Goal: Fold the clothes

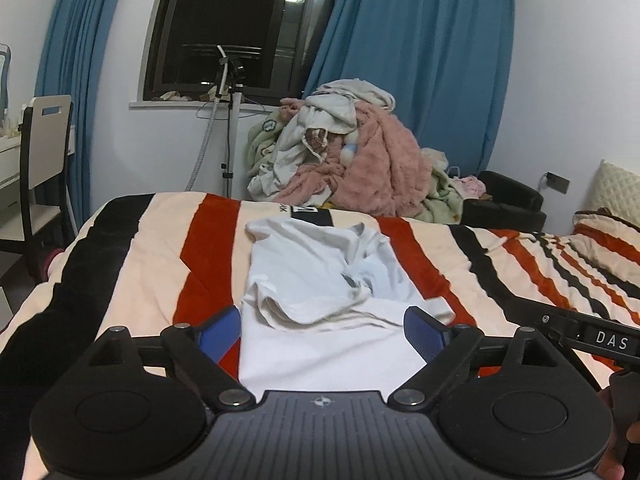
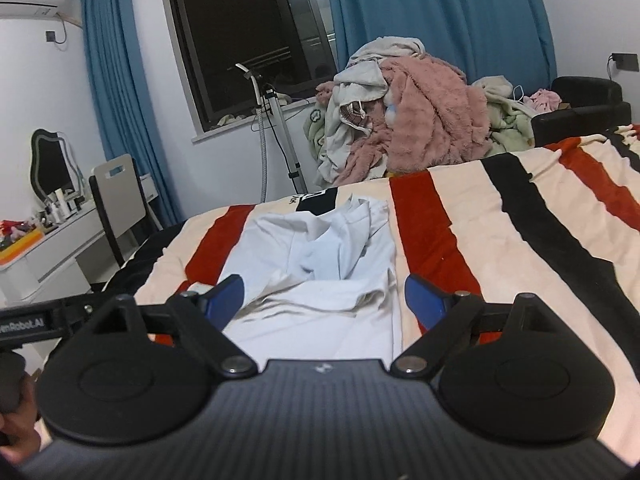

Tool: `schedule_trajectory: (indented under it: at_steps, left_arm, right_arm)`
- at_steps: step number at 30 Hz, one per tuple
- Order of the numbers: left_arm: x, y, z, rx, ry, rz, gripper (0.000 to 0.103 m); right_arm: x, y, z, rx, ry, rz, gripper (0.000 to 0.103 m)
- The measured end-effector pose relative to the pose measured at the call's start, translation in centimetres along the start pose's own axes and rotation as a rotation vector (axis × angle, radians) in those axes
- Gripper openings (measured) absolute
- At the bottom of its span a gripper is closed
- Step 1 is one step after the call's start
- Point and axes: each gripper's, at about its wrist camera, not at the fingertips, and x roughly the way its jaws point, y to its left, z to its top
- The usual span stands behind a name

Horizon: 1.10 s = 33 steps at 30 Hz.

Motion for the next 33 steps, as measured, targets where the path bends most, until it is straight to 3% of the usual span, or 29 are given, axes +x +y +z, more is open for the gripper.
schedule_trajectory:
  at_steps: [4,7,11,15,17,19,23,27,32,33]
  left_arm:
    - [-1.4,-0.4,-1.1,-0.029,0.022,-0.006,0.09]
    - [-0.9,-0.2,-2.1,-0.105,0.075,-0.046,0.09]
    - [1.7,1.5,-4.1,-0.32,0.228,-0.158,0.089]
    - [5.1,4.0,-7.0,-0.598,0.393,-0.263,0.08]
    - [6.4,5.0,-8.3,-0.686,0.419,-0.246,0.074]
    - [7.3,6.1,-9.1,-0.744,0.409,-0.212,0.062]
    - [8.0,8.1,-9.9,-0.842,0.348,-0.154,0.038]
    - [7.7,9.6,-10.4,-0.935,0.304,-0.158,0.012]
    - [7.0,9.4,-9.7,-0.932,0.259,-0.174,0.008]
    - [6.9,9.2,-9.5,-0.927,0.245,-0.181,0.008]
  right_arm:
    - [-2.2,0.7,-0.8,-0.03,-0.021,-0.019,0.088]
    - [-2.9,1.2,-1.1,-0.062,-0.038,-0.039,0.088]
    - [-2.1,1.6,-1.3,-0.102,-0.026,-0.06,0.088]
    - [-1.5,1.4,-1.4,-0.101,0.001,-0.077,0.088]
    - [-1.3,1.1,-1.5,-0.08,0.012,-0.082,0.088]
    - [-1.1,0.6,-1.5,-0.036,0.025,-0.082,0.088]
    - [0.4,-1.4,-2.1,0.166,0.136,-0.016,0.088]
    - [2.4,-3.9,-4.1,0.486,0.287,0.137,0.088]
    - [4.5,-5.6,-8.0,0.86,0.404,0.274,0.089]
    - [5.0,-5.3,-8.4,0.884,0.418,0.284,0.081]
